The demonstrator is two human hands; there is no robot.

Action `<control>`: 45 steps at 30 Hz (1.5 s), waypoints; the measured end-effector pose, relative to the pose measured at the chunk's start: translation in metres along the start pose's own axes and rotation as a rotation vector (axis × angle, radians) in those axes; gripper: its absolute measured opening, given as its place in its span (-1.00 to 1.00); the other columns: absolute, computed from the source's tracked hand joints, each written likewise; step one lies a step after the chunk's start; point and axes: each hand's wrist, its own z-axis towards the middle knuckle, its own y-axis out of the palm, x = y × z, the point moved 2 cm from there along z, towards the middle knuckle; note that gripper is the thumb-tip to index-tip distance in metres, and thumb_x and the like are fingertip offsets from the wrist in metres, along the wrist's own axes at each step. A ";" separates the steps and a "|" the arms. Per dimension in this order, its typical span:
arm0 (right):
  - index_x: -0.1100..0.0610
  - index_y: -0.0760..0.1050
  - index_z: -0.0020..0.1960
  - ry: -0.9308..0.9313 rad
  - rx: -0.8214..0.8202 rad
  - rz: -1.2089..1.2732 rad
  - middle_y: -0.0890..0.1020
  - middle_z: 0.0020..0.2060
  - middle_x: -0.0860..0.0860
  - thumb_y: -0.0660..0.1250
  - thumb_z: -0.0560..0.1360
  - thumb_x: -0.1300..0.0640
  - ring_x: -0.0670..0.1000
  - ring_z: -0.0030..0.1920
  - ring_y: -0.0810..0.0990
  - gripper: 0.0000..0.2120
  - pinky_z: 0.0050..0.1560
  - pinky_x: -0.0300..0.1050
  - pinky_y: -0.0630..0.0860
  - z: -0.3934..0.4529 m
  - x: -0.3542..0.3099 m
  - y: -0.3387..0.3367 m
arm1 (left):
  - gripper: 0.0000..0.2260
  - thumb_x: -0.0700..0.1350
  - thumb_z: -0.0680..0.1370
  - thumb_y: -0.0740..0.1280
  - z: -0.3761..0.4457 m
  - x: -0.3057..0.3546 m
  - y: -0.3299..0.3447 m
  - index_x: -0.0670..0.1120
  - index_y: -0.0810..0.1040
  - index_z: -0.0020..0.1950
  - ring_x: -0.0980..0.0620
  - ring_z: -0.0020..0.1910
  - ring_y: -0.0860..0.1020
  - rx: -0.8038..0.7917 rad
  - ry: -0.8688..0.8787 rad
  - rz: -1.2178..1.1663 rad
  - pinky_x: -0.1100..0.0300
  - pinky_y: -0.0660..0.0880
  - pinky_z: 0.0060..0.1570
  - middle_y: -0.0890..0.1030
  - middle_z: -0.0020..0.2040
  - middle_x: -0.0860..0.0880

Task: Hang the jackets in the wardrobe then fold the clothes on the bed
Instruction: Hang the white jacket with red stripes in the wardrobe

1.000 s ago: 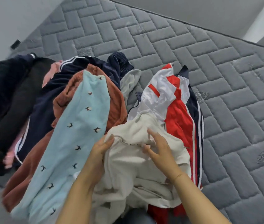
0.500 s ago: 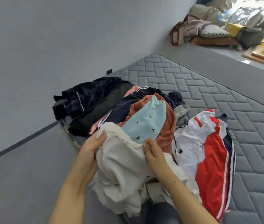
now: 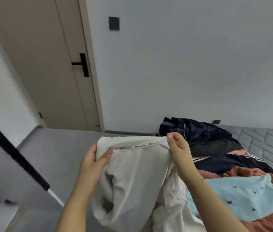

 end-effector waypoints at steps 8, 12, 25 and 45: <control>-0.01 0.44 -0.25 -0.032 -0.504 0.111 0.36 -0.43 -0.14 0.24 0.63 0.04 -0.16 -0.40 0.33 -0.74 -0.37 -0.38 0.30 0.017 -0.043 0.159 | -0.79 -0.01 0.39 0.56 -0.039 -0.021 -0.156 0.28 0.65 -0.10 0.30 -0.20 0.62 0.155 -0.155 0.460 0.33 0.49 -0.29 0.68 -0.17 0.26; 0.13 0.46 -0.18 -0.053 -0.749 0.104 0.36 -0.32 0.04 0.25 0.62 0.03 0.01 -0.27 0.34 -0.74 -0.22 -0.13 0.31 0.025 -0.046 0.241 | -0.77 -0.01 0.43 0.49 -0.062 -0.011 -0.209 0.35 0.65 -0.06 0.21 -0.13 0.66 0.294 -0.176 0.297 0.45 0.48 -0.25 0.71 -0.08 0.15; 0.13 0.46 -0.22 -0.146 -1.600 0.108 0.40 -0.48 -0.07 0.23 0.63 0.10 -0.15 -0.46 0.33 -0.74 -0.40 -0.36 0.29 -0.013 -0.077 0.486 | -0.78 0.12 0.42 0.47 -0.114 0.034 -0.281 0.12 0.67 0.03 0.06 -0.07 0.69 1.360 0.052 0.029 0.24 0.57 -0.17 0.72 -0.02 0.00; 0.15 0.43 -0.22 -0.339 -1.886 -0.070 0.45 -0.38 0.01 0.21 0.64 0.11 -0.09 -0.34 0.40 -0.72 -0.28 -0.20 0.32 -0.286 -0.122 0.734 | -0.88 0.09 0.47 0.45 -0.230 0.042 -0.496 0.17 0.63 -0.02 0.22 0.11 0.54 1.761 0.238 0.206 0.34 0.43 0.09 0.52 0.16 0.07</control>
